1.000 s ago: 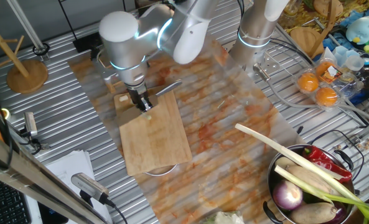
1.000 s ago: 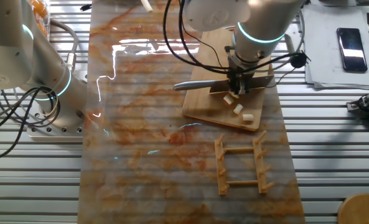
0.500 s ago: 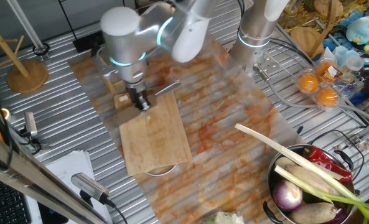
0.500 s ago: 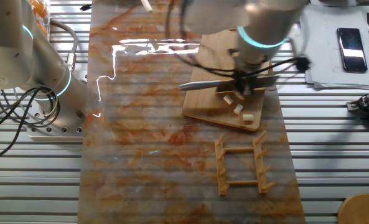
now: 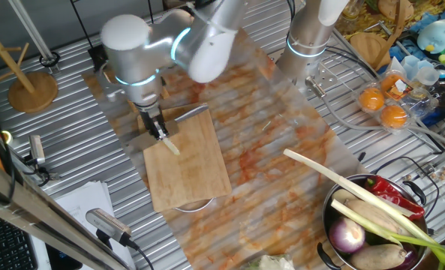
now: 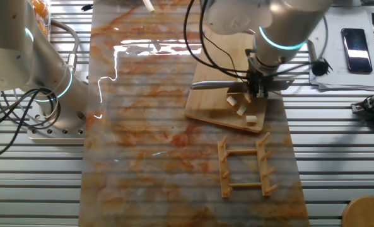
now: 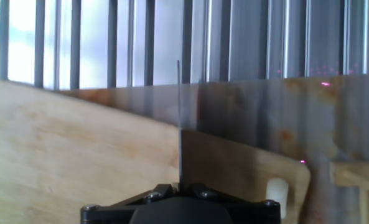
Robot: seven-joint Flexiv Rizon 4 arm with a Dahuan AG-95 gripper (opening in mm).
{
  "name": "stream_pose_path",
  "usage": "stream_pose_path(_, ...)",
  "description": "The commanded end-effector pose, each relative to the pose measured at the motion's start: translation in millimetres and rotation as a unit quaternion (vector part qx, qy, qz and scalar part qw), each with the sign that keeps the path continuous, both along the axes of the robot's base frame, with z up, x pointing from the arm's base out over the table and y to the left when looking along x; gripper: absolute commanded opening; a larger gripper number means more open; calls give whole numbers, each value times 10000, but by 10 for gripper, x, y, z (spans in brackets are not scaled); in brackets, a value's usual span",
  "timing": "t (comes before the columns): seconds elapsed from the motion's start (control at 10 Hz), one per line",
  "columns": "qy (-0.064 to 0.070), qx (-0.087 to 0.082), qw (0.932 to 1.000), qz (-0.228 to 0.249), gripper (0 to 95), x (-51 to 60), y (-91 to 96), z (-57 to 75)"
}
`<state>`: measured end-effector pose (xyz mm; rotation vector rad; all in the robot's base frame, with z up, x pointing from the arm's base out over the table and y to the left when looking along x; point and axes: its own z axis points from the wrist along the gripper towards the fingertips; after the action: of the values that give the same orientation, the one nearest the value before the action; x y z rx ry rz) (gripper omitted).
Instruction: Chop the scallions
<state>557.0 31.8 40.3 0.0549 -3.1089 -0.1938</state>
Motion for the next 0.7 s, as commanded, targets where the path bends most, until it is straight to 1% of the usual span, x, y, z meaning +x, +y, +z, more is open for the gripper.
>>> stream_pose_path(0.1, -50, 109, 9999, 25, 0, -40, 34, -357)
stream_pose_path(0.2, -12, 87, 9999, 60, 0, -66, 39, -312)
stream_pose_path(0.4, -8, -11, 9999, 158, 0, -111, 54, -222)
stream_pose_path(0.5, -1, -73, 9997, 215, 0, -164, 22, -247)
stream_pose_path(0.6, -28, -29, 9997, 249, 0, -222, -23, -293)
stream_pose_path(0.7, -40, 7, 9996, 265, 0, -275, -46, -291)
